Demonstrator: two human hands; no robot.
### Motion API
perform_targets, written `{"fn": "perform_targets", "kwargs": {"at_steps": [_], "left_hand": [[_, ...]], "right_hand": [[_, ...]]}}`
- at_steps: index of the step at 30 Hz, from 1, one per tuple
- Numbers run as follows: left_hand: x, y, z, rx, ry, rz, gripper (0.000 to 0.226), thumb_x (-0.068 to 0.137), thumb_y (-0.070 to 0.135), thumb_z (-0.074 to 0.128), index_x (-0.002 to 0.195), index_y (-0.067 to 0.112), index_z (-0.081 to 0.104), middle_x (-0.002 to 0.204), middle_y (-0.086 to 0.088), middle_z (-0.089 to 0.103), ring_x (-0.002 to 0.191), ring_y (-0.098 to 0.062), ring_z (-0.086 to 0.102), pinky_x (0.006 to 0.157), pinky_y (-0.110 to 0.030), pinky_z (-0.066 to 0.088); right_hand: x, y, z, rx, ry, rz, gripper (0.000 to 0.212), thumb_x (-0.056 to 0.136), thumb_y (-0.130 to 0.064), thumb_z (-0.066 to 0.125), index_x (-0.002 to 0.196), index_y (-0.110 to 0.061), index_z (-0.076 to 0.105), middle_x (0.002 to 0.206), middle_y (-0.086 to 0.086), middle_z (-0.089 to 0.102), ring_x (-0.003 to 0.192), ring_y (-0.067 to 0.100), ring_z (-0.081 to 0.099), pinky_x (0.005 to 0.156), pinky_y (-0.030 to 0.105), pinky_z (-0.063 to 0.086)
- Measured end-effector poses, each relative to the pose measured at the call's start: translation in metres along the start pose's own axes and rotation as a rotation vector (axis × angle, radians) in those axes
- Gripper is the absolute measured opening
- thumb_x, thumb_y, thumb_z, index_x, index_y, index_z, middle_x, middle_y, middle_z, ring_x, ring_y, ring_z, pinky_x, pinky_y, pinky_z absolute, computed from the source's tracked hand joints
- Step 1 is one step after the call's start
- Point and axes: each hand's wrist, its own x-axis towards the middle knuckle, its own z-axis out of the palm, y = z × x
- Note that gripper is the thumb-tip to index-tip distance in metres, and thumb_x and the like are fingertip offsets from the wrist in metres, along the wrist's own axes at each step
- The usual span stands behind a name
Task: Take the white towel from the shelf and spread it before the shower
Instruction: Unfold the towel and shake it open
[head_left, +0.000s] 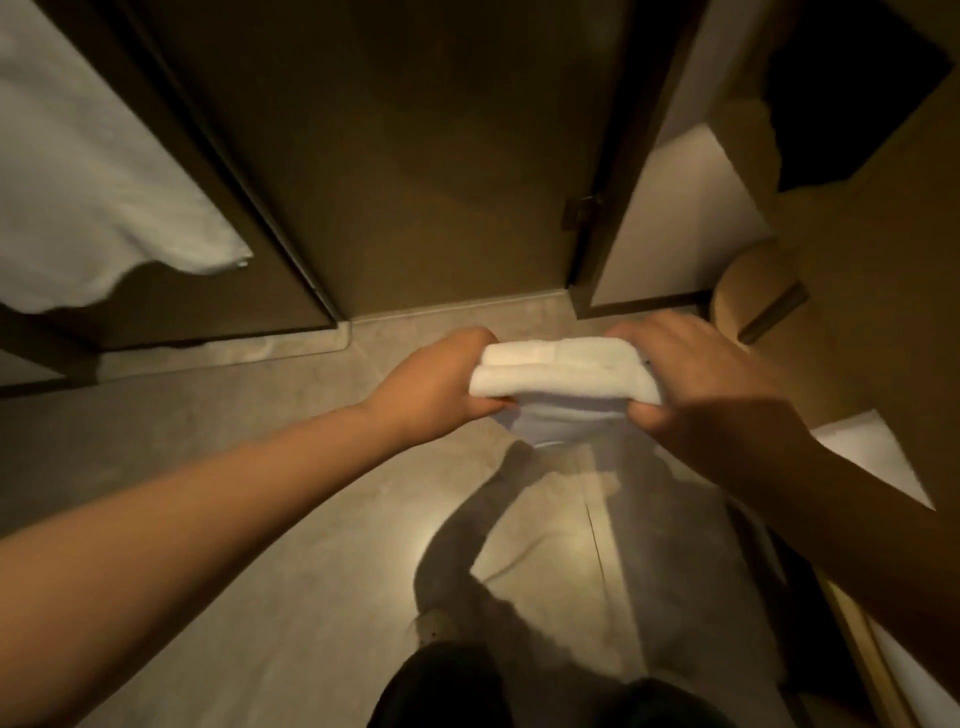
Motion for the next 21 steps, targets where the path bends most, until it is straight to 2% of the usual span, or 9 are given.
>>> {"fn": "perform_targets", "kwargs": {"at_steps": [2,4,6,10,16,21], "left_hand": [[-0.043,0.019,-0.059,-0.049,0.11,-0.015,0.041,0.072,0.038,0.077,0.104,0.021,0.056,0.101,0.0,0.06,0.087,-0.014,0.054,0.067,-0.027,0.04],[-0.087,0.039,-0.116,-0.114,0.22,-0.032,0.04,0.069,0.039,0.078,0.1,0.025,0.058,0.095,0.009,0.058,0.081,-0.001,0.048,0.064,-0.01,0.036],[-0.134,0.062,-0.166,-0.218,0.346,-0.072,0.041,0.068,0.036,0.08,0.102,0.03,0.058,0.093,0.021,0.057,0.083,0.005,0.05,0.068,-0.003,0.037],[-0.235,0.099,-0.225,-0.443,0.595,-0.13,0.053,0.071,0.027,0.079,0.117,0.035,0.053,0.105,0.03,0.055,0.099,0.009,0.054,0.076,-0.007,0.044],[-0.392,0.156,-0.241,-0.521,0.792,-0.165,0.058,0.079,0.022,0.073,0.13,0.033,0.049,0.114,0.033,0.051,0.108,0.014,0.049,0.076,-0.001,0.041],[-0.51,0.194,-0.228,-0.523,0.805,-0.186,0.058,0.083,0.022,0.068,0.135,0.035,0.045,0.121,0.028,0.051,0.113,0.009,0.048,0.081,-0.006,0.045]], "right_hand": [[0.0,-0.05,-0.047,0.082,-0.011,0.035,0.052,0.076,-0.015,0.07,0.124,-0.021,0.052,0.114,0.002,0.055,0.1,0.014,0.046,0.073,0.026,0.039],[-0.005,-0.097,-0.091,0.121,0.012,0.025,0.053,0.076,-0.013,0.067,0.125,-0.025,0.05,0.115,0.0,0.053,0.101,0.013,0.045,0.076,0.028,0.035],[-0.013,-0.145,-0.13,0.167,0.048,-0.011,0.051,0.078,-0.012,0.064,0.124,-0.028,0.049,0.114,-0.003,0.051,0.1,0.011,0.045,0.074,0.026,0.037],[-0.039,-0.235,-0.185,0.259,0.094,-0.038,0.045,0.079,-0.014,0.061,0.117,-0.034,0.049,0.108,-0.012,0.048,0.092,0.003,0.046,0.069,0.012,0.037],[-0.139,-0.339,-0.205,0.357,0.148,-0.059,0.05,0.081,-0.02,0.068,0.124,-0.034,0.046,0.114,-0.018,0.045,0.1,0.0,0.045,0.072,0.008,0.037],[-0.232,-0.402,-0.202,0.364,0.108,-0.054,0.06,0.079,-0.024,0.073,0.129,-0.035,0.041,0.116,-0.021,0.044,0.099,0.002,0.046,0.067,0.008,0.038]]}}
